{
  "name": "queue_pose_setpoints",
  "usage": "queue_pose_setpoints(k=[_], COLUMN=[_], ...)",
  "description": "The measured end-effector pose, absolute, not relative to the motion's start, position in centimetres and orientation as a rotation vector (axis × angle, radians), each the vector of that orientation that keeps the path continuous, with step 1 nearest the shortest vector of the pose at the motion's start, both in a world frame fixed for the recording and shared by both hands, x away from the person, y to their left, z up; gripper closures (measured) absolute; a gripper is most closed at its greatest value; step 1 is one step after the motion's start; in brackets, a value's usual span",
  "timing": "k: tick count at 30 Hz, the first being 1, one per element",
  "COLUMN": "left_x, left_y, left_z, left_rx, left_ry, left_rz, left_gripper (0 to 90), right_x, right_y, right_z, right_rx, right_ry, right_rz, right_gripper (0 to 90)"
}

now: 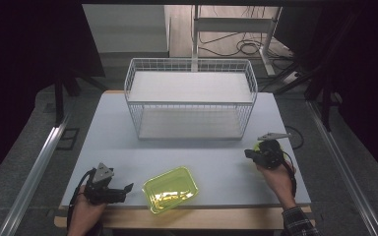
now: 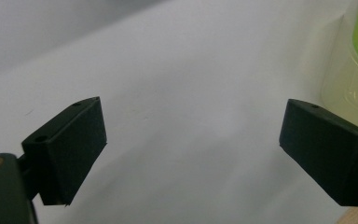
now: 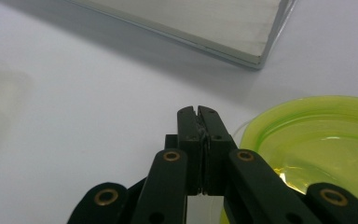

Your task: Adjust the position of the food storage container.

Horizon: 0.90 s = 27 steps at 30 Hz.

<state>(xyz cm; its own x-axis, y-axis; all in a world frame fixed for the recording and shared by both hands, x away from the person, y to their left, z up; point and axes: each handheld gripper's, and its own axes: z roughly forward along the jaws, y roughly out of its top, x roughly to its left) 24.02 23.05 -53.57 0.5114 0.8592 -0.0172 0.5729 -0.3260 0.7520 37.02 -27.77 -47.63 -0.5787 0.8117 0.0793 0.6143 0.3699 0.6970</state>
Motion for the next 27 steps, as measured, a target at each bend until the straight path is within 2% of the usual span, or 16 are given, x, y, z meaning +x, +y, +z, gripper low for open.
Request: queue_pose_setpoints(k=[8, 11, 12, 14, 15, 16, 17, 18, 19, 21, 23, 24, 25, 27], left_x=[23.5, 23.2, 23.1, 22.8, 22.6, 22.4, 22.0, 22.0, 21.8, 21.3, 21.2, 21.1, 20.9, 20.7], left_y=[22.3, 22.2, 22.1, 21.8, 21.6, 21.5, 21.2, 21.2, 21.0, 20.3, 20.1, 19.9, 19.6, 19.3], left_z=[-52.9, -52.8, -52.7, -52.7, -52.6, -52.6, -52.4, -52.4, -52.4, -52.2, -52.2, -52.2, -52.2, -52.2], left_rx=[2.073, 2.082, 2.100, 2.126, 2.132, 2.142, 2.152, 2.152, 2.157, 2.186, 2.202, 2.213, 2.232, 2.240], left_ry=[1.132, 1.124, 1.118, 1.112, 1.104, 1.089, 1.068, 1.068, 1.060, 1.021, 1.007, 0.996, 0.982, 0.971], left_rz=[0.540, 0.508, 0.497, 0.496, 0.488, 0.469, 0.433, 0.433, 0.411, 0.368, 0.350, 0.330, 0.300, 0.268], left_gripper=[6.6, 7.7, 12.1, 14.6, 23.4, 23.4, 35.6, 40.8, 40.8, 56.5, 65.3, 65.3, 73.5, 80.9], right_x=[35.9, 35.6, 35.2, 35.0, 34.6, 34.6, 34.2, 34.2, 34.0, 33.4, 33.2, 33.1, 32.7, 32.3], right_y=[-27.5, -27.3, -27.2, -27.2, -27.0, -27.0, -26.8, -26.8, -26.7, -26.4, -26.3, -26.3, -26.2, -26.0], right_z=[-47.3, -47.2, -47.2, -47.2, -47.2, -47.2, -47.2, -47.2, -47.2, -47.3, -47.3, -47.3, -47.4, -47.5], right_rx=[1.231, 1.214, 1.206, 1.198, 1.186, 1.186, 1.179, 1.179, 1.173, 1.156, 1.159, 1.160, 1.156, 1.152], right_ry=[2.345, 2.346, 2.350, 2.353, 2.358, 2.358, 2.366, 2.366, 2.370, 2.383, 2.386, 2.389, 2.396, 2.404], right_rz=[1.060, 1.072, 1.080, 1.083, 1.089, 1.089, 1.097, 1.097, 1.099, 1.101, 1.101, 1.099, 1.105, 1.111], right_gripper=[87.7, 87.7, 87.3, 87.1, 86.6, 86.6, 86.5, 86.5, 86.5, 88.2, 88.6, 88.8, 88.8, 88.8])
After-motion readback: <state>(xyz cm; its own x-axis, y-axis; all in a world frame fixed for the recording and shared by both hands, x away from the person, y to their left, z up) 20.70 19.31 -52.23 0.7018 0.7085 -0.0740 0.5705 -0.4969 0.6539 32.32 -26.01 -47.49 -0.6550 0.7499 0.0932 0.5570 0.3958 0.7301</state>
